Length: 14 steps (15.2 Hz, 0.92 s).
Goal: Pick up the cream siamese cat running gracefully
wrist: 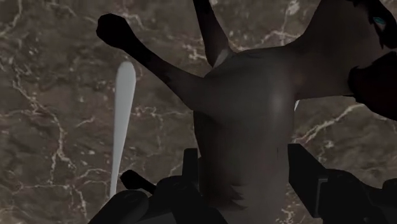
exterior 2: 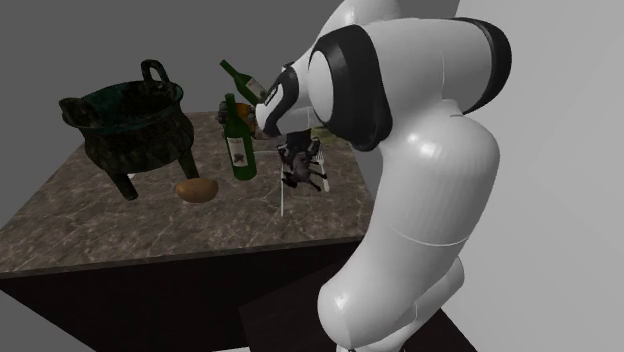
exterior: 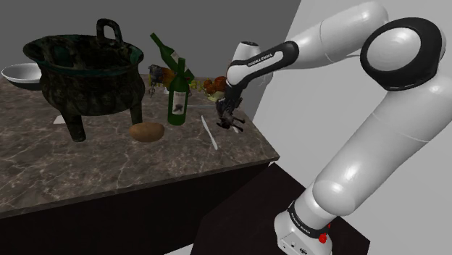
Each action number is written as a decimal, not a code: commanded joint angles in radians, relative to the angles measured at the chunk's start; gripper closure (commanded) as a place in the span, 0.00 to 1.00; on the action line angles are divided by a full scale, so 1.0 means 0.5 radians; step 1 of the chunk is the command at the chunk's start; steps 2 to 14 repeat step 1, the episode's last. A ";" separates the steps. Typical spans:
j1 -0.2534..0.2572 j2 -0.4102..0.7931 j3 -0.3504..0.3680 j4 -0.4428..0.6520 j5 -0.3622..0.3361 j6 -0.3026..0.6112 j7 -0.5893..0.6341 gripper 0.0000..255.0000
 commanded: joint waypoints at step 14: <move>0.000 -0.010 0.000 0.008 -0.001 -0.018 0.001 1.00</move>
